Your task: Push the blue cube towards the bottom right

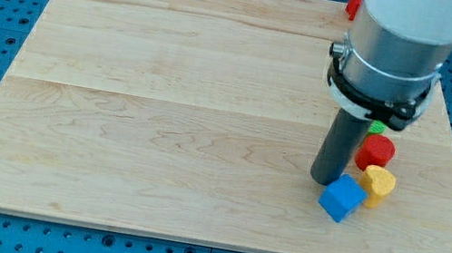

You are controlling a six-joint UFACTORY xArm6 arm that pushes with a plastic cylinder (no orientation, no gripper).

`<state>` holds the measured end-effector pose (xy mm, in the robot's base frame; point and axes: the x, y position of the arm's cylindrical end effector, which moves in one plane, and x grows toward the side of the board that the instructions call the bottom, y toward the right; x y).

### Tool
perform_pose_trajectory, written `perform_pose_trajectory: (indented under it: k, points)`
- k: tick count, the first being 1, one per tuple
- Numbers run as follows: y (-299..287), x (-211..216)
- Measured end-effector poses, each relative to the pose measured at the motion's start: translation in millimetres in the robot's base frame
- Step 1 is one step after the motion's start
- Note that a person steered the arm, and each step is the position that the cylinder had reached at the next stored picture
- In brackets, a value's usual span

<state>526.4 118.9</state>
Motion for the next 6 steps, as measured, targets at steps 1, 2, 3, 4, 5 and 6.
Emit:
perform_pose_trajectory:
  k: [1,2,3,4,5,6]
  points:
    - [11,20]
    - [17,24]
    - [-8,27]
    - [-13,38]
    - [30,53]
    - [57,64]
